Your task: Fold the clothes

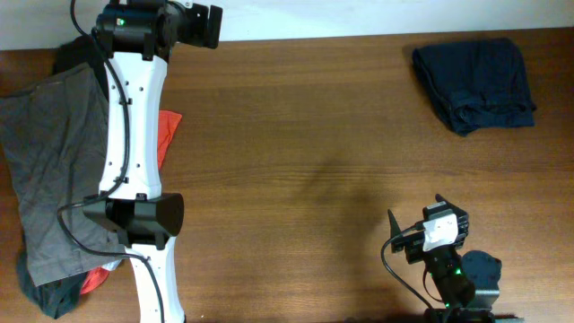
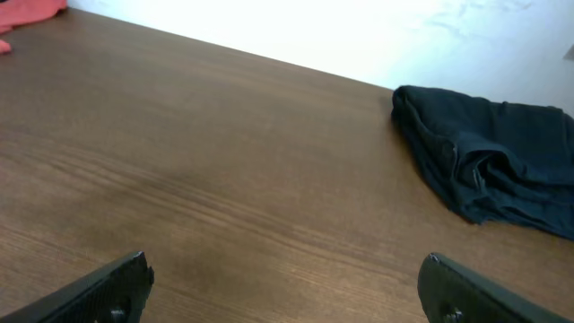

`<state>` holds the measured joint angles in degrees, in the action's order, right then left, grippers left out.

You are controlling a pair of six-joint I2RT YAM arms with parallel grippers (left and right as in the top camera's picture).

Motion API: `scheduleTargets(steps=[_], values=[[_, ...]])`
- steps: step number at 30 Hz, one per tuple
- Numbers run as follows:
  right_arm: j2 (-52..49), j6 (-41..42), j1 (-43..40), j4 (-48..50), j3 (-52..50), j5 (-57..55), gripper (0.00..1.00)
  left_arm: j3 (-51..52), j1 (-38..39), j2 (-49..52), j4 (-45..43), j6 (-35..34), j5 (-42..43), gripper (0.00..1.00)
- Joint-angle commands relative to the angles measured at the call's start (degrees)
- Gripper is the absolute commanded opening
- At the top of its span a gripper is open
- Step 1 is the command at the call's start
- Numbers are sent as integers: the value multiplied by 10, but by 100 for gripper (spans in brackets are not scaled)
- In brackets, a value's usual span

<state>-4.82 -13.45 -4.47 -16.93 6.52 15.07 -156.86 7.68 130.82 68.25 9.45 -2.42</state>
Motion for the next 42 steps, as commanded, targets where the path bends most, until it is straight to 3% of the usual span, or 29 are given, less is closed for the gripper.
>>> scheduleTargets(steps=[1, 12, 17, 42], values=[[33, 4, -1, 20, -17, 10, 99, 2, 0, -5, 0, 9, -4, 99], [46, 7, 12, 60, -30, -8, 99, 2, 0, -5, 0, 9, -4, 99], [46, 87, 12, 136, -62, -60, 99, 2, 0, -5, 0, 9, -4, 99], [46, 97, 15, 131, -62, -82, 99, 2, 0, -5, 0, 9, -4, 99]])
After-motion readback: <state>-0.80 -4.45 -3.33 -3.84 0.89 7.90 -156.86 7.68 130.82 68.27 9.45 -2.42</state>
